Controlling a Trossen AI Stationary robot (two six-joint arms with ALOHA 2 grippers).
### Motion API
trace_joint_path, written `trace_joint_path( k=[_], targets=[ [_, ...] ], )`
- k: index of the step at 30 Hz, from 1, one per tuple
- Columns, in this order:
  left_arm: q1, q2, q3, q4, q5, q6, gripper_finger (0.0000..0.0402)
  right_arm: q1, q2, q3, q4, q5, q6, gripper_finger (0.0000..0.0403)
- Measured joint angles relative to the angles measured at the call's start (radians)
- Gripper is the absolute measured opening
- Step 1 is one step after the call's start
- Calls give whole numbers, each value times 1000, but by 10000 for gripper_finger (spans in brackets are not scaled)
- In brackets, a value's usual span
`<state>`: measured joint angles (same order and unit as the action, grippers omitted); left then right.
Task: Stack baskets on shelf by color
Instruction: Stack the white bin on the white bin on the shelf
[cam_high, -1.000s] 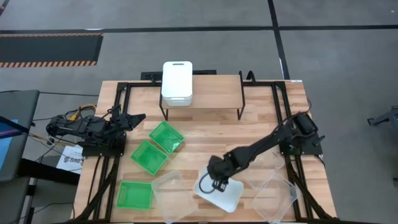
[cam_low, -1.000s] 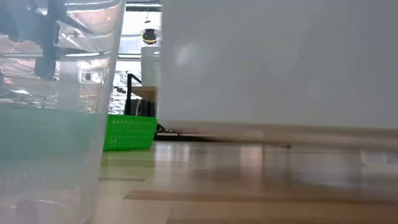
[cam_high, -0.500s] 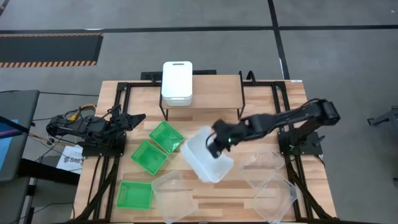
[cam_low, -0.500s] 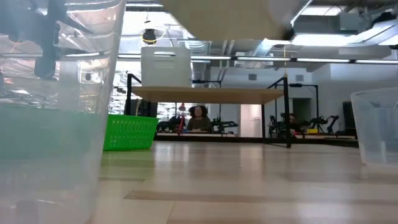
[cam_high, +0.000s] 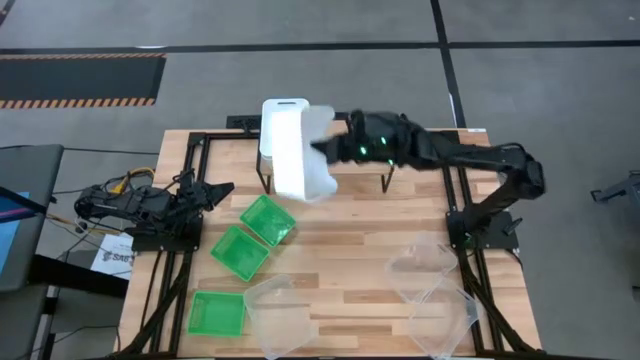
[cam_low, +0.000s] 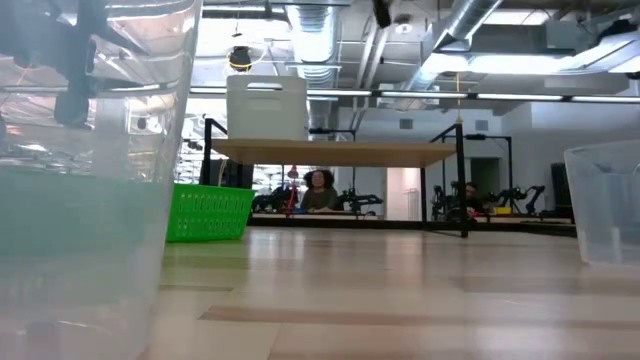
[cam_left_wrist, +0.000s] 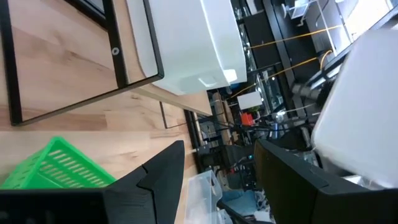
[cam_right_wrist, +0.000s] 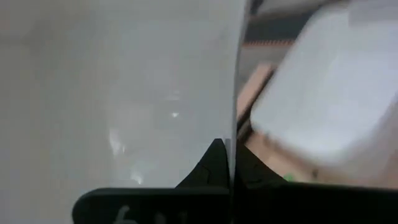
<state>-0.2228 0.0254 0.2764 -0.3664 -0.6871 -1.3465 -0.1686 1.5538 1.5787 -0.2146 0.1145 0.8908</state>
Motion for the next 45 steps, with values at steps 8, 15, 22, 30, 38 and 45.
trace_joint_path(
  k=[8, 15, 22, 30, 38, 45],
  targets=[
    [0, 0, 0, -19, -31, -1, 185, -131, 149, 208, -23, -21, -52, 2],
    [0, 0, 0, -37, -65, -12, 185, -212, 245, 261, -43, -63, -53, 2],
    [0, 0, 0, -43, -90, -54, 185, -267, 312, 267, -41, -146, -61, 4],
    [0, 0, 0, -45, -131, -84, 185, -300, 317, 268, -43, -122, -50, 6],
    [0, 0, 0, -44, -166, -167, 185, -313, 317, 268, -96, -102, -26, 8],
    [0, 0, 0, -44, -166, -169, 185, -300, 317, 268, -157, -81, -24, 11]
  ],
)
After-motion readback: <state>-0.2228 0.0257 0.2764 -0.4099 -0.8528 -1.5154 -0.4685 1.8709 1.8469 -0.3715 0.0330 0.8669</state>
